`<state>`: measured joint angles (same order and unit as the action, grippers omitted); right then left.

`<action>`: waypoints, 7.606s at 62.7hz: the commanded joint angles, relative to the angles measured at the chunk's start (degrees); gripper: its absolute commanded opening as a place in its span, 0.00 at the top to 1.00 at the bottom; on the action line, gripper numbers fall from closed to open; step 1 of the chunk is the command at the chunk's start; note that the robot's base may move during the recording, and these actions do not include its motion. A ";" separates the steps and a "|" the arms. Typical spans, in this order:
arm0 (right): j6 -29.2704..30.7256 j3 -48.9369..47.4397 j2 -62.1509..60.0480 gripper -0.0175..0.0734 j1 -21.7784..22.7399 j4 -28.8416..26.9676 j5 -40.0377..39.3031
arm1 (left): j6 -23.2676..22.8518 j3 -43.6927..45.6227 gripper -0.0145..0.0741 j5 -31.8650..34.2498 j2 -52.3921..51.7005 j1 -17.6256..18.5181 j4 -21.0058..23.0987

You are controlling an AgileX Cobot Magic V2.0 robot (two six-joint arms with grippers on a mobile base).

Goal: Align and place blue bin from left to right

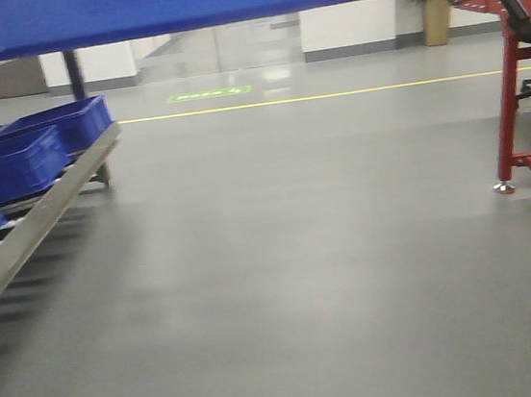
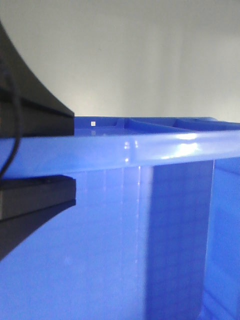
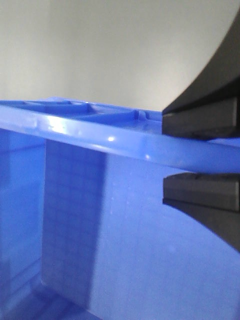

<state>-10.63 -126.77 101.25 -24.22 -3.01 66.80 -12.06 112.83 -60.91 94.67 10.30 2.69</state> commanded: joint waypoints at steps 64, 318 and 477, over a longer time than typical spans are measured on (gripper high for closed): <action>2.18 -0.60 -1.20 0.89 -0.87 -3.84 -4.75 | -0.18 1.14 0.83 17.98 -1.45 0.80 5.65; 2.18 -0.60 -1.20 0.89 -0.87 -3.84 -4.75 | -0.18 1.14 0.83 18.80 -1.45 0.80 5.65; 2.18 -0.60 0.47 0.89 -0.87 -3.84 -4.75 | -0.18 1.14 0.83 20.34 -1.45 0.80 5.65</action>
<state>-10.53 -126.77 102.35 -24.22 -3.10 66.80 -12.06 112.83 -60.89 94.70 10.30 1.99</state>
